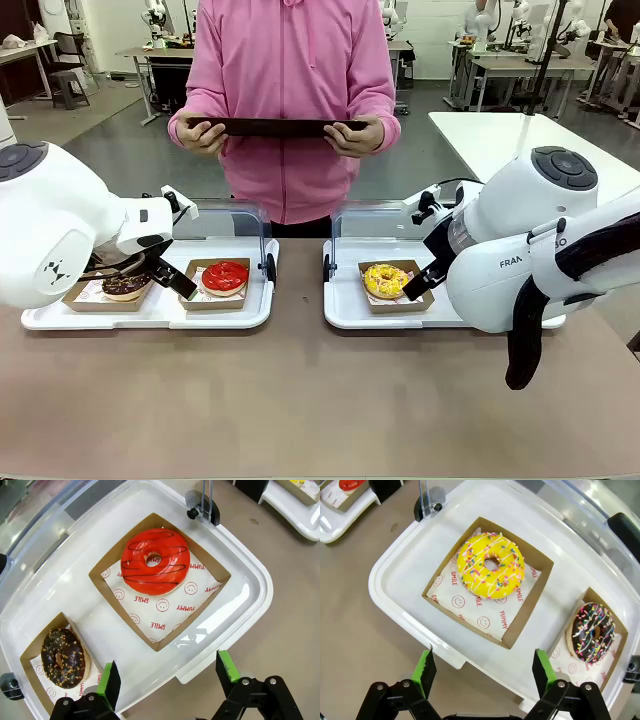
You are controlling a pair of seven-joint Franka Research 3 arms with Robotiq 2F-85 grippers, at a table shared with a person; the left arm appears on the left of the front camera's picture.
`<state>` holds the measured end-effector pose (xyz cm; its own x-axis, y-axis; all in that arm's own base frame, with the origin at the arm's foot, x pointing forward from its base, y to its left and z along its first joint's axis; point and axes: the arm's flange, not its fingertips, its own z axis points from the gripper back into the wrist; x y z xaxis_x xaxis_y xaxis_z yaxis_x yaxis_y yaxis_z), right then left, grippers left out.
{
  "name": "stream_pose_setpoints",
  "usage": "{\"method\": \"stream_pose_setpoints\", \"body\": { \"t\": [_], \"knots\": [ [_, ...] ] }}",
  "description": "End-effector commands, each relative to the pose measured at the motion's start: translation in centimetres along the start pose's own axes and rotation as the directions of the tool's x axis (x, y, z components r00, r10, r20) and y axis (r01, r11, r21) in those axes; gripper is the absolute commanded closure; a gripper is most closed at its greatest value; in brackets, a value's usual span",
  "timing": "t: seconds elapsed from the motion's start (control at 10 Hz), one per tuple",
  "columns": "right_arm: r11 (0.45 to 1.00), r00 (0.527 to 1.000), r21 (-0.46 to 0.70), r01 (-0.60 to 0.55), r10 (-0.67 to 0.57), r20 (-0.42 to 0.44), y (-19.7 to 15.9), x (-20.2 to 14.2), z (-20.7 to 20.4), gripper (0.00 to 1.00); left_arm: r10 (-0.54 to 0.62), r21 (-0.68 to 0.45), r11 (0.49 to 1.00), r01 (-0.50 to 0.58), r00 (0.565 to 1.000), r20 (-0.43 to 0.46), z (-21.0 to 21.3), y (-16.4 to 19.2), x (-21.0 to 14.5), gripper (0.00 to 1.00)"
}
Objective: Provide the desired donut to the person.
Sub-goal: Pick up and lift the Paper togo box containing the Donut pointed at by the person.
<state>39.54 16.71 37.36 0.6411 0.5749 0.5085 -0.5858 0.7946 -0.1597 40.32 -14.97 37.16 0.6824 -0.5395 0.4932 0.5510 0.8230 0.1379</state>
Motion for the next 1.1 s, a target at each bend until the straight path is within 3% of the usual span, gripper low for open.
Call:
{"method": "stream_pose_setpoints", "body": {
  "t": [0.0, 1.0],
  "knots": [
    [1.0, 1.0, 0.0, 0.0, 0.0, 0.0, 0.0, 0.0, 0.0, 0.0, 0.0, 0.0, 1.0, 0.0, 1.0, 0.0, 0.0, 0.0, 0.0, 0.0],
    [1.0, 1.0, 0.0, 0.0, 0.0, 0.0, 0.0, 0.0, 0.0, 0.0, 0.0, 0.0, 1.0, 0.0, 1.0, 0.0, 0.0, 0.0, 0.0, 0.0]
  ]
}}
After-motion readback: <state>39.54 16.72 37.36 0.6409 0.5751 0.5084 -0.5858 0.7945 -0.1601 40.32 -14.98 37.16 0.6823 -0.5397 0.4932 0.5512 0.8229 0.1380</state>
